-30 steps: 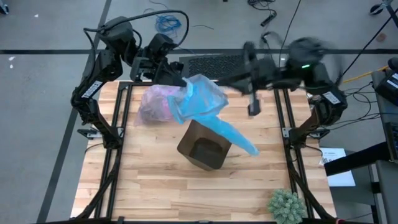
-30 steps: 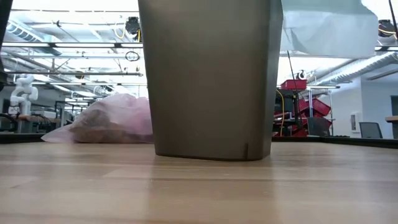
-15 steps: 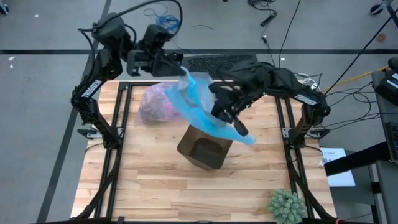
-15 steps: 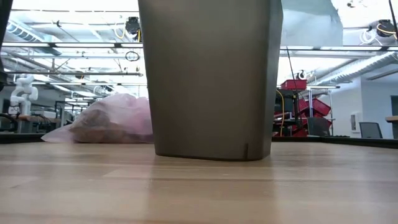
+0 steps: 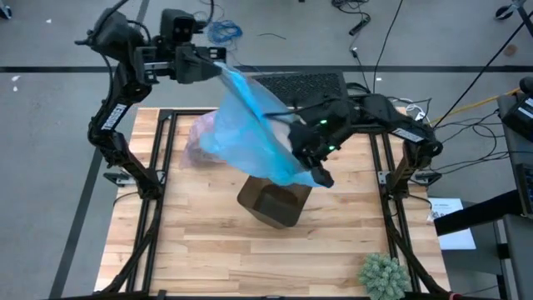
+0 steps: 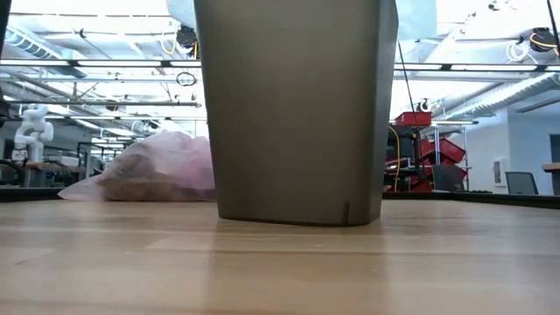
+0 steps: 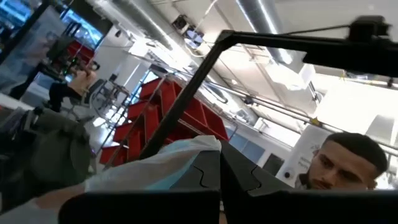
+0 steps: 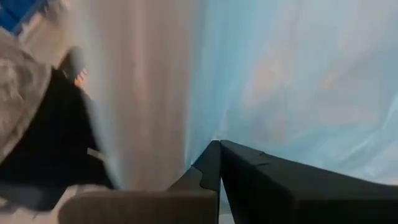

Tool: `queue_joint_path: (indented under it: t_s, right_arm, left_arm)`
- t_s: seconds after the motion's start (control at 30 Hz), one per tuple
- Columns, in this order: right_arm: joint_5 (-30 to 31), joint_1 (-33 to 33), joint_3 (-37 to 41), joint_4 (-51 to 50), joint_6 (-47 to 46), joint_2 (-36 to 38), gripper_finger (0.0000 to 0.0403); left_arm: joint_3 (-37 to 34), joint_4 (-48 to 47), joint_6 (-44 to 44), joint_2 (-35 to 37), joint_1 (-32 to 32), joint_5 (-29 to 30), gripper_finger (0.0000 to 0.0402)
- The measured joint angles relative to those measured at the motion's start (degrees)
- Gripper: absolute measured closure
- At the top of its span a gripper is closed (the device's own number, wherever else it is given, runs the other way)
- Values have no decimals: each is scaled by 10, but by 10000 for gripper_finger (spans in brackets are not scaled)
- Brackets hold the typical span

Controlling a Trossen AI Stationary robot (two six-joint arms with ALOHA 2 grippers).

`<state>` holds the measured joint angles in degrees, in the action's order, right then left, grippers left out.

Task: Place trash/remove bag and relplace
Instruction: Insert the new trash bag into the trash bin

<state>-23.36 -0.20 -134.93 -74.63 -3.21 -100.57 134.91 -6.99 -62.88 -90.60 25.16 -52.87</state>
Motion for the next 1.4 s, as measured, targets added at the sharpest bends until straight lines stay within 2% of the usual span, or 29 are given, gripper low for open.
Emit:
queue_joint_path:
  t_s: [0.2, 0.33, 0.47, 0.6, 0.67, 0.83, 0.93, 1.2, 1.4]
  right_arm:
    - [53, -1, 0, 155, -6, 63, 403]
    - [115, -1, -1, 263, -1, 87, 403]
    - [129, -1, -1, 344, 28, 76, 403]
    - [128, -8, -1, 357, 39, 36, 403]
    - [118, -16, 0, 349, 39, 10, 403]
    - [-43, -32, 0, 310, 10, -33, 403]
    - [-95, -30, 0, 246, 5, -48, 403]
    - [-84, -21, -1, 31, -4, -68, 403]
    - [-59, -16, -1, -41, -58, -8, 403]
  left_arm:
    - [2, 5, 2, 8, -1, -17, 401]
    - [1, -2, 3, 0, -1, -19, 401]
    - [1, 1, 3, -5, -10, -24, 401]
    - [1, 1, 8, -9, -20, -26, 401]
    - [1, -2, 14, -12, -21, -26, 401]
    - [0, 9, 18, -11, -20, -18, 401]
    - [1, 28, 18, -9, -16, -15, 401]
    - [-1, 42, 17, -8, -16, -19, 401]
    - [-1, 51, 17, 3, -16, -15, 401]
